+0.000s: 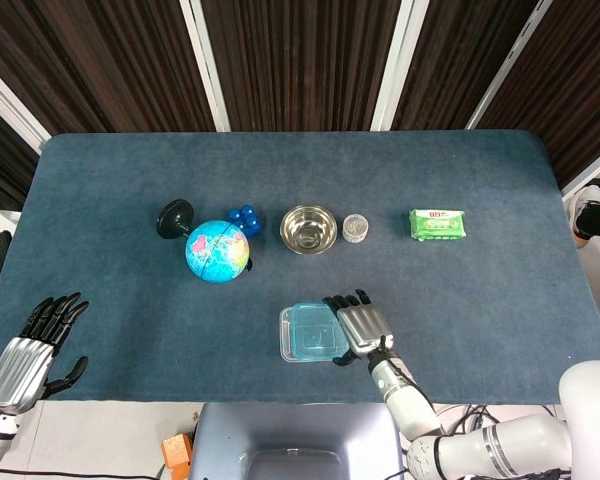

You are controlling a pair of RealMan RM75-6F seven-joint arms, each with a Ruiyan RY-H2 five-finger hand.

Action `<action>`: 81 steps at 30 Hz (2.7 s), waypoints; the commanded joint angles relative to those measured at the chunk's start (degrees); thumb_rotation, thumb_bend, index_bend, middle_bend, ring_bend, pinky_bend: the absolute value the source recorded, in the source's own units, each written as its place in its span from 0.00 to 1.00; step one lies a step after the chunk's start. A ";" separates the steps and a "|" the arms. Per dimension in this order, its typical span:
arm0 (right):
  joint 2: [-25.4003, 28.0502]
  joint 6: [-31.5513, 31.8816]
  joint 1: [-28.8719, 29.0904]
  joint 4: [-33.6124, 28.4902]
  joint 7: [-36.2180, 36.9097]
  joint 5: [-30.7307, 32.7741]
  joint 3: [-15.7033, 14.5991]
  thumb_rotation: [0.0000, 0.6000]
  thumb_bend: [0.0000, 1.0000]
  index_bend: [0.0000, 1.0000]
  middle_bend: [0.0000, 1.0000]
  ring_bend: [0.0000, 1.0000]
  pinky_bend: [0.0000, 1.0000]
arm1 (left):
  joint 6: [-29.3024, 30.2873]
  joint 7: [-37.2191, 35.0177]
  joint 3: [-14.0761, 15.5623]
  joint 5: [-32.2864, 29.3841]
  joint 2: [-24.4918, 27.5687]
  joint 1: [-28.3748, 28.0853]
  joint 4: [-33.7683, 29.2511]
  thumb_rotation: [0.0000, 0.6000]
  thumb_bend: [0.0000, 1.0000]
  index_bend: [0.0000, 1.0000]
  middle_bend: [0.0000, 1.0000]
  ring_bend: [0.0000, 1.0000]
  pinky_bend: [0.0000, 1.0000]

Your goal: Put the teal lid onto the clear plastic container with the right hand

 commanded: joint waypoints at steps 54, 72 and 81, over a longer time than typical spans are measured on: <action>-5.46 0.35 0.50 5.23 -3.93 2.44 1.12 1.00 0.04 0.49 0.31 0.12 0.07 | 0.61 -1.40 -0.26 -0.33 0.23 0.33 0.48 1.00 0.38 0.00 0.01 0.00 0.00; -2.95 -0.58 1.78 2.93 -5.79 5.62 1.99 1.00 0.04 0.03 0.05 0.00 0.00 | 1.04 -1.95 -0.36 -0.16 0.30 0.38 0.58 1.00 0.38 0.00 0.01 0.00 0.00; -0.83 -1.14 1.88 1.11 -5.04 5.19 1.99 1.00 0.04 0.00 0.01 0.00 0.00 | 1.20 -2.20 -0.46 -0.22 0.25 0.42 0.74 1.00 0.39 0.00 0.01 0.00 0.00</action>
